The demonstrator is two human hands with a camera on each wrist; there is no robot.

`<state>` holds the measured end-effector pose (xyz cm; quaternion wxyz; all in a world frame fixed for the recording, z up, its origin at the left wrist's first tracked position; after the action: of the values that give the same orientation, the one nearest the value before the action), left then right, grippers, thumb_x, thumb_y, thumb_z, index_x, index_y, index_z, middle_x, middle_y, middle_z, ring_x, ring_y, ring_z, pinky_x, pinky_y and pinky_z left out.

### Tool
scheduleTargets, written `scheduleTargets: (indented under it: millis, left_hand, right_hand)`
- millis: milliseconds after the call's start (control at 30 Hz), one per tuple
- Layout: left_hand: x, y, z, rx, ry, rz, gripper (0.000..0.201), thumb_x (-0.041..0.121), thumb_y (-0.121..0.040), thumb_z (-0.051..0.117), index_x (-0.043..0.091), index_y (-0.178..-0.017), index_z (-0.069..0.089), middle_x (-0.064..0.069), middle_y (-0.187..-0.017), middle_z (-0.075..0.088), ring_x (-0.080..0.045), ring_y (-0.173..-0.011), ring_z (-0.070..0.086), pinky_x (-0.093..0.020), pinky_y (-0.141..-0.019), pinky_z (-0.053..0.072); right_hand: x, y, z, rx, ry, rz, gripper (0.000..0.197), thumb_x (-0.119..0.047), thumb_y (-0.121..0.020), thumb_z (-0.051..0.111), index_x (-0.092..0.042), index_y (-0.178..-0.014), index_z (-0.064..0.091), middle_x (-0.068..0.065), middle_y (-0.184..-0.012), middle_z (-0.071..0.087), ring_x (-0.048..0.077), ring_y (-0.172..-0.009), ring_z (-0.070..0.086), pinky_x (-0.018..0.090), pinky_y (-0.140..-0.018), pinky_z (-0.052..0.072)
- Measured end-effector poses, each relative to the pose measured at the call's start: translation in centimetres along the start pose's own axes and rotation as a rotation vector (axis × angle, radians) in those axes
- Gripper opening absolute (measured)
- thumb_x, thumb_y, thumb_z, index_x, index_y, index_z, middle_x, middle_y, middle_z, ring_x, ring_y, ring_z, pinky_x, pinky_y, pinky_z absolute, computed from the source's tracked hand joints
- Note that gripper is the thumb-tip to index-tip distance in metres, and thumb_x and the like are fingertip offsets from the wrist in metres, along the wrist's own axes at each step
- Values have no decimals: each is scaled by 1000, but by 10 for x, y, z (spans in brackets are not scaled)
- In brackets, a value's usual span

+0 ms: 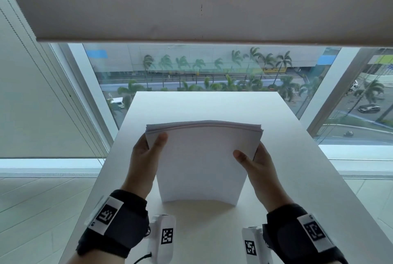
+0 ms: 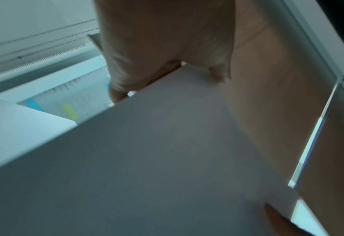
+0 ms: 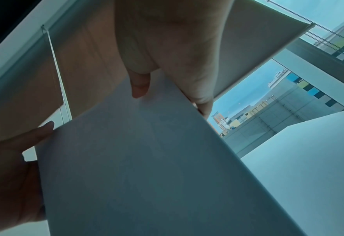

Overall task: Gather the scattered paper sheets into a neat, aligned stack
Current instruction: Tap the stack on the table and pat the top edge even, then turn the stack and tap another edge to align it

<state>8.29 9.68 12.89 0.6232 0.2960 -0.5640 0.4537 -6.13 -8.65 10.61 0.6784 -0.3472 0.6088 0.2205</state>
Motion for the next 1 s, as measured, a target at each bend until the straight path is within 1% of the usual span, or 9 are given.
scheduleTargets:
  millis: [133,300,433,500,567,667,800,900,1000]
  left_hand:
    - [9,-6,7,153,17,38,39,55,-69,54,22,-91,48,-1,-89,39,-14,-78,35,-28,-64,29]
    - [16,-7,13,227,-40,45,12,26,-79,49,15,-82,48,-4,-78,32,0,-48,29,-12,-44,26]
    - [17,-6,13,252,-45,34,17,30,-72,46,13,-76,49,-4,-73,33,-2,-54,31,-16,-49,30]
    - [14,-7,11,237,-75,34,23,35,-77,53,13,-72,49,-3,-69,39,-3,-56,34,-18,-51,31]
    - [13,-7,11,210,-95,53,27,44,-70,62,21,-62,50,9,-59,47,-3,-56,40,-22,-57,34]
    - [13,-5,5,142,-189,98,38,57,-51,63,31,-78,57,10,-82,59,-9,-76,53,-19,-69,42]
    - [-1,-2,-10,-55,-210,102,62,41,-42,76,37,-100,52,6,-97,62,-16,-92,60,-30,-85,49]
    - [-18,0,-19,-144,-253,53,65,34,-39,80,27,-100,59,5,-94,71,-14,-90,66,-24,-77,53]
    - [-26,1,-22,-144,-248,-12,54,31,-37,80,20,-88,67,12,-76,75,-3,-75,69,-14,-64,53]
  right_hand:
    - [-13,-2,4,80,-19,-84,52,-36,-67,65,-33,-116,49,-3,-115,60,2,-103,58,33,-93,46]
    - [-22,-3,6,187,161,-168,85,-46,-67,54,-41,-141,14,5,-141,42,23,-127,44,43,-109,35]
    - [-25,2,5,171,565,-488,58,-30,-83,44,-32,-137,23,7,-128,44,-2,-113,35,-2,-98,22]
    - [-23,2,4,162,653,-562,42,-22,-86,42,-29,-127,42,14,-121,49,-5,-108,35,-7,-92,21]
    - [-23,1,4,173,642,-591,35,-18,-86,43,-28,-119,51,15,-113,52,-3,-102,39,-5,-90,26]
    - [-27,0,4,189,622,-601,35,-18,-85,45,-28,-118,52,13,-114,50,-11,-101,40,-3,-91,27]
    - [-27,5,6,166,659,-589,46,-21,-81,48,-27,-127,43,7,-125,38,-21,-117,28,0,-101,21]
    - [-29,7,3,155,668,-578,39,-22,-80,49,-31,-117,50,5,-128,35,3,-107,42,4,-96,28]
    - [-36,8,5,162,687,-579,48,-24,-78,49,-28,-126,43,2,-135,25,1,-114,38,20,-99,32]
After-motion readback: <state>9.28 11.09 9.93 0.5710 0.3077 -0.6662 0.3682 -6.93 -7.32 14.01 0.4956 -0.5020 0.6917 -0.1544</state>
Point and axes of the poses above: each hand's wrist, its own y-axis away from the middle knuckle, its own z-axis out of the palm, x = y × z, the point moved 2 cm from there along -y, towards the middle knuckle
